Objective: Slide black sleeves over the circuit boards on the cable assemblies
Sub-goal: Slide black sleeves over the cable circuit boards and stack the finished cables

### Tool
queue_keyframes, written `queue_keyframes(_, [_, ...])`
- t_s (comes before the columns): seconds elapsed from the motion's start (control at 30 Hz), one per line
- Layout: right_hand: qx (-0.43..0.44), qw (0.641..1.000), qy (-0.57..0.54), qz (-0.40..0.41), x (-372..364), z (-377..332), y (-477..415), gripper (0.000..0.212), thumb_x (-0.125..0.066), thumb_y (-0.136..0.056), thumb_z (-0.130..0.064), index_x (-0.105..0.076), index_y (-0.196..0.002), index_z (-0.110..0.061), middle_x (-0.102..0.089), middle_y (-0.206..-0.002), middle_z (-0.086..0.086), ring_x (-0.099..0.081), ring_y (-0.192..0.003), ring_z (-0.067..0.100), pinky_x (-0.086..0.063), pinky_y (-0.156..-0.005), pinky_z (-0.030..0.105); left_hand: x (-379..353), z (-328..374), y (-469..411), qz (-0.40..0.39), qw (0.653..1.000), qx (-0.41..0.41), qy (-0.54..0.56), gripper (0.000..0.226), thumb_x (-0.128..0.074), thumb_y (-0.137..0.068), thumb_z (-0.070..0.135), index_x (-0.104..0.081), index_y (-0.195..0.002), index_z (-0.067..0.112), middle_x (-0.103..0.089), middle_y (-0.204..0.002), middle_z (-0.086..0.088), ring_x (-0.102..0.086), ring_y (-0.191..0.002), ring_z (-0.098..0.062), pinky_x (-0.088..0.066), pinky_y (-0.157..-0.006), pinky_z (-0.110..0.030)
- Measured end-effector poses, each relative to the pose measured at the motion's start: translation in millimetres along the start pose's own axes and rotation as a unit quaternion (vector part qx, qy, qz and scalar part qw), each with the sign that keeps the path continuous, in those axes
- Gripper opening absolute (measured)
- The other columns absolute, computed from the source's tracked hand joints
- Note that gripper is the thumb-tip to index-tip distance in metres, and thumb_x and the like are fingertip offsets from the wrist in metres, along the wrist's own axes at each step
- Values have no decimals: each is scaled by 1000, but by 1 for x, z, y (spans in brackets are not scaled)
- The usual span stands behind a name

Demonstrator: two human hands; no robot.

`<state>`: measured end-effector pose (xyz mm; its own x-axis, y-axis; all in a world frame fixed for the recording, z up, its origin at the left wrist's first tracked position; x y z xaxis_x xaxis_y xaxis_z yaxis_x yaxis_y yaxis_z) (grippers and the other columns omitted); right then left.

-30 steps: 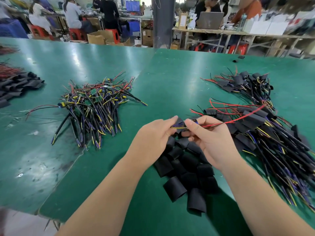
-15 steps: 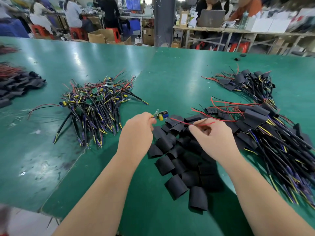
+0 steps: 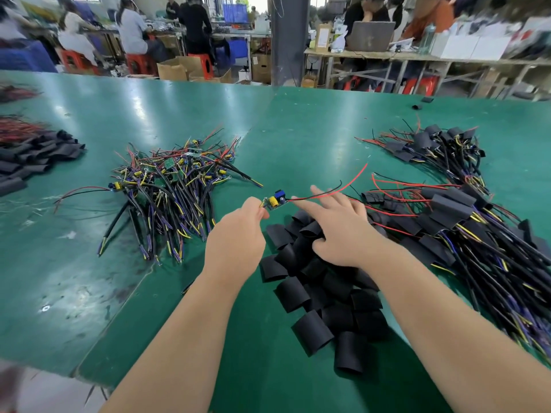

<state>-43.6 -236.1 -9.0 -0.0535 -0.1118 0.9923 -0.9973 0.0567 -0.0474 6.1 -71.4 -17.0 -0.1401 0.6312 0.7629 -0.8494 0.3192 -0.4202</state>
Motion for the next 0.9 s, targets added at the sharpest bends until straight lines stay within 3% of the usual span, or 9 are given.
queue_keyframes(0.07, [17,996,-14,-84,0,-3,-12,79,-45,-81,3,-31,-148,-36,-30,-156,1,-28,-141,24,-28,-112,41,0,-3,0,3,1000,7,6,21,-34,-102,19,-54,-102,12,-39,-61,10,-43,-60,-28,-27,-54,-35])
queue_keyframes(0.13, [36,994,-10,-100,6,-5,-20,64,-47,-82,7,-53,-137,-25,-55,-138,7,-48,-128,26,-42,-102,39,1,-4,0,6,1000,12,10,19,-35,-102,18,-53,-100,13,-37,-60,12,-42,-61,-27,-26,-54,-34])
queue_keyframes(0.23, [58,994,38,-80,15,-9,-25,26,-71,-80,-16,-69,-105,-14,-68,-102,7,-62,-98,27,-51,-82,36,2,-5,-2,14,1000,10,13,18,-36,-101,18,-53,-98,12,-37,-59,12,-42,-61,-29,-25,-54,-35])
queue_keyframes(0.37, [69,993,43,-84,14,-12,-20,30,-76,-75,-39,-57,-73,-16,-61,-79,5,-52,-75,24,-43,-63,31,3,-4,-2,23,1000,6,18,18,-37,-101,17,-54,-98,11,-43,-64,6,-41,-65,-29,-26,-56,-35])
queue_keyframes(0.5, [83,994,4,-71,6,-13,-14,36,-68,-79,-25,-41,-55,-24,-54,-76,4,-48,-75,23,-34,-62,29,3,-2,0,17,1000,-6,20,19,-37,-101,18,-54,-98,12,-39,-59,9,-41,-62,-29,-26,-54,-35])
queue_keyframes(0.63, [82,995,-35,-41,6,-14,-3,33,-62,-76,-14,-37,-57,-23,-48,-67,-2,-46,-71,25,-39,-64,32,5,-2,0,24,999,-9,24,20,-37,-101,19,-55,-98,11,-41,-61,7,-43,-63,-30,-28,-54,-35])
queue_keyframes(0.7, [64,994,-83,8,9,-9,2,16,-61,-77,-10,-48,-75,-19,-55,-72,-4,-49,-76,26,-45,-68,35,5,-1,0,29,999,-11,28,20,-37,-101,19,-55,-98,11,-43,-62,5,-43,-63,-30,-28,-54,-35])
queue_keyframes(0.8, [39,989,-136,42,12,-6,14,28,-60,-82,-10,-54,-107,-21,-65,-91,-4,-54,-86,22,-48,-76,36,5,-1,0,32,999,-12,30,20,-37,-101,19,-55,-97,12,-45,-61,5,-45,-61,-28,-29,-54,-35])
queue_keyframes(0.9, [38,989,-111,86,15,-6,26,9,-61,-78,-16,-53,-80,-19,-59,-70,-4,-50,-67,15,-43,-61,35,5,-1,-1,35,999,-8,34,20,-37,-101,19,-55,-96,13,-39,-56,9,-41,-55,-23,-26,-52,-34])
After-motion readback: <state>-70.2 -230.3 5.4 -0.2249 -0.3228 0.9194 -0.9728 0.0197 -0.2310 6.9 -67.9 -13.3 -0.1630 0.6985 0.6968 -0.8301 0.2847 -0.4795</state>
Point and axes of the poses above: each hand's wrist, its own y-axis away from the middle knuckle, its own x-axis out of the back of the hand, z = x × y, the point moved 4 cm from there along -y, towards the middle knuckle
